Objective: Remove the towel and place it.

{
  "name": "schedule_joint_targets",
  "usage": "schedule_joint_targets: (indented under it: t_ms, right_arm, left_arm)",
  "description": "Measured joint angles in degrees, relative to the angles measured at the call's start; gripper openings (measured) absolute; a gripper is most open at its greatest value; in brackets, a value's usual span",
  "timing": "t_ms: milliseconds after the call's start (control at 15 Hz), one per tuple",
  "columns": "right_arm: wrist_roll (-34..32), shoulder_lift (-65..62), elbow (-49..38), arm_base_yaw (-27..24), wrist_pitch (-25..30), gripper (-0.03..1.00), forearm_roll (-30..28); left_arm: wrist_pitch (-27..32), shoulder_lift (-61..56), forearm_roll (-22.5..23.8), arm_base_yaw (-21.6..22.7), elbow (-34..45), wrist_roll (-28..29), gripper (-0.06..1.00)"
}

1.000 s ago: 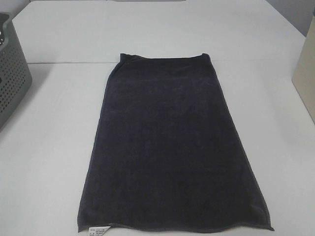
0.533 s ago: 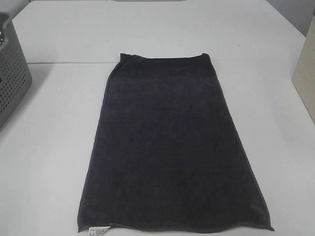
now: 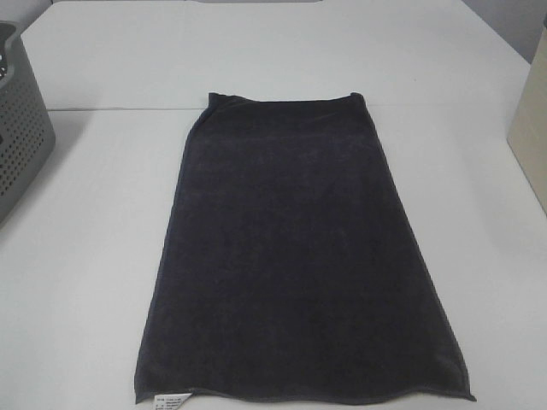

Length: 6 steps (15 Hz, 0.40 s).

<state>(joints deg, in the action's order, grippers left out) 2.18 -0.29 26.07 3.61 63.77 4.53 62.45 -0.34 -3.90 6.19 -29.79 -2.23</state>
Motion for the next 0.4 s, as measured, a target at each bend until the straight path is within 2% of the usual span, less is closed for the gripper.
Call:
schedule_joint_targets:
  t_ms: [400]
  right_arm:
    - [0.0,0.0,0.0,0.0,0.0,0.64,0.0]
  left_arm:
    - [0.0,0.0,0.0,0.0,0.0,0.0,0.7]
